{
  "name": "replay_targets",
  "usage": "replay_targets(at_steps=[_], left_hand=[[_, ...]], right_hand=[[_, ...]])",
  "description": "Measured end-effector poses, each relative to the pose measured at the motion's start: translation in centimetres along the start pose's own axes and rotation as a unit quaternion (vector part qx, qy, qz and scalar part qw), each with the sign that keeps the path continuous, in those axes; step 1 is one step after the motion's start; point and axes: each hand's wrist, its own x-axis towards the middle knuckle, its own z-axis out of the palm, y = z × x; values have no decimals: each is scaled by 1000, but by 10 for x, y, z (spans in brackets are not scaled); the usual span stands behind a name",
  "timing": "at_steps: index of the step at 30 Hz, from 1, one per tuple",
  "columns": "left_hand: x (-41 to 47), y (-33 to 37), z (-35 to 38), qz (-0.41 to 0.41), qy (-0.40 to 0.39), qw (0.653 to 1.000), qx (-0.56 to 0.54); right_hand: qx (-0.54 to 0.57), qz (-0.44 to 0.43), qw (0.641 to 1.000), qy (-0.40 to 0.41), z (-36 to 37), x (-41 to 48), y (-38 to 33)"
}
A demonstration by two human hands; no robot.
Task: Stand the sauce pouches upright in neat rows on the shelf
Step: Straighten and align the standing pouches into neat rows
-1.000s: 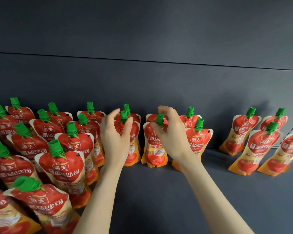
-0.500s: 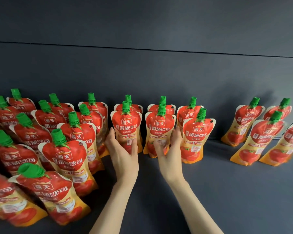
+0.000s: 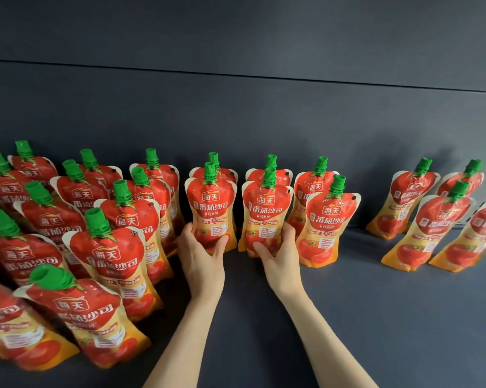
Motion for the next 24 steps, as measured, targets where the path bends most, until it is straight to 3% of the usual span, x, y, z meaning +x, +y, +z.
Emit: replay_targets(at_steps=[24], left_hand=[[12, -6, -7, -4, -39, 998, -55]], right_hand=[[-11, -13, 1000, -4, -9, 1, 7]])
